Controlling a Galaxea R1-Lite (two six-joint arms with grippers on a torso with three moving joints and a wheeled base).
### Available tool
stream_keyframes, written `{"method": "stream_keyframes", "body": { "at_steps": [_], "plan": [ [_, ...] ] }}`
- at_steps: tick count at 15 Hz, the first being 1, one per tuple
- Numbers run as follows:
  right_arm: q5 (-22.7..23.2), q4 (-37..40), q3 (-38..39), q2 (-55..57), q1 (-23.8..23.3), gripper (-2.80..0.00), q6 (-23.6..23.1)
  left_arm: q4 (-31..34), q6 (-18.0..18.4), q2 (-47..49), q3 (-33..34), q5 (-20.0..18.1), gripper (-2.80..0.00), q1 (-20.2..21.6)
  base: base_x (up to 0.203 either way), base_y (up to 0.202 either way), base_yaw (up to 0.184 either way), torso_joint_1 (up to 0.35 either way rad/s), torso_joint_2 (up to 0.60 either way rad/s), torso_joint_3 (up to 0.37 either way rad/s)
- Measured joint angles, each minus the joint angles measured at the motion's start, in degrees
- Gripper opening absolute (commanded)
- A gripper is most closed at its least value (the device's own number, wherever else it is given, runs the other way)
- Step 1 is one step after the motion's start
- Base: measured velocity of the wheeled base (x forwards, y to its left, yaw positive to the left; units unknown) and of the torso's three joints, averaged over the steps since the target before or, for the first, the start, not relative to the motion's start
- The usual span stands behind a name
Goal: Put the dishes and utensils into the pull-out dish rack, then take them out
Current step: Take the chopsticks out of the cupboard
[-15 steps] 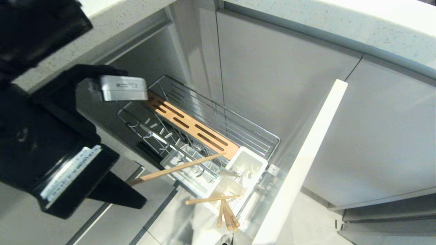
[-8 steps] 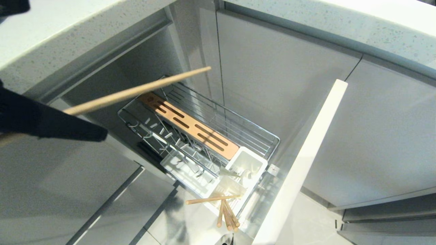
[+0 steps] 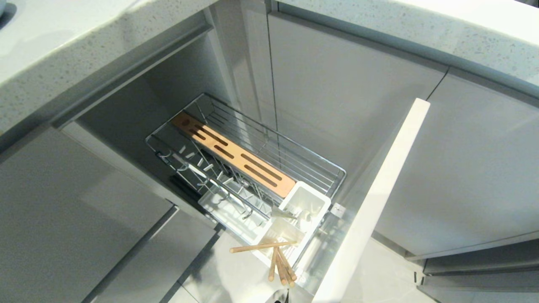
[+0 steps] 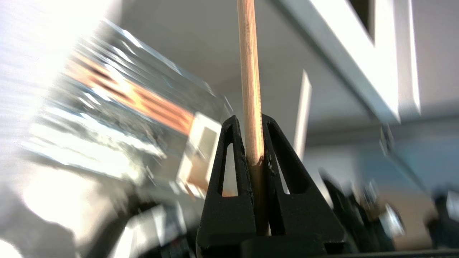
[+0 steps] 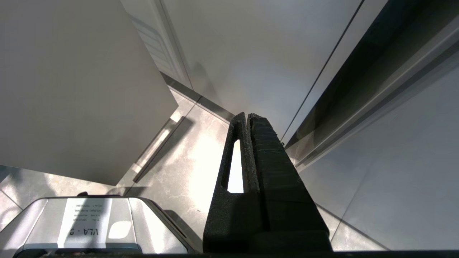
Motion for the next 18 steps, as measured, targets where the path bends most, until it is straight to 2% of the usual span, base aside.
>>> {"method": "stream_keyframes", "body": {
  "at_steps": [4, 9, 12, 14, 18],
  "plan": [
    [0.0, 0.0, 0.0, 0.0, 0.0, -2.8, 0.0, -3.0, 0.5, -3.5, 0.0, -0.1, -2.8, 18.3, 0.0, 0.0, 0.0, 0.0, 0.0, 0.0],
    [0.0, 0.0, 0.0, 0.0, 0.0, -2.8, 0.0, -5.1, 0.1, -6.9, 0.7, 1.0, -2.8, 44.6, 0.0, 0.0, 0.0, 0.0, 0.0, 0.0],
    [0.0, 0.0, 0.0, 0.0, 0.0, -2.8, 0.0, -5.5, -1.5, -6.5, 2.2, 2.9, -2.8, 56.9, 0.0, 0.0, 0.0, 0.0, 0.0, 0.0],
    [0.0, 0.0, 0.0, 0.0, 0.0, -2.8, 0.0, -5.6, -3.9, -4.7, 2.1, 3.0, -2.8, 60.2, 0.0, 0.0, 0.0, 0.0, 0.0, 0.0],
    [0.0, 0.0, 0.0, 0.0, 0.0, -2.8, 0.0, -6.0, -5.5, -0.1, -0.2, 3.1, -2.8, 61.4, 0.0, 0.0, 0.0, 0.0, 0.0, 0.0]
  ]
}}
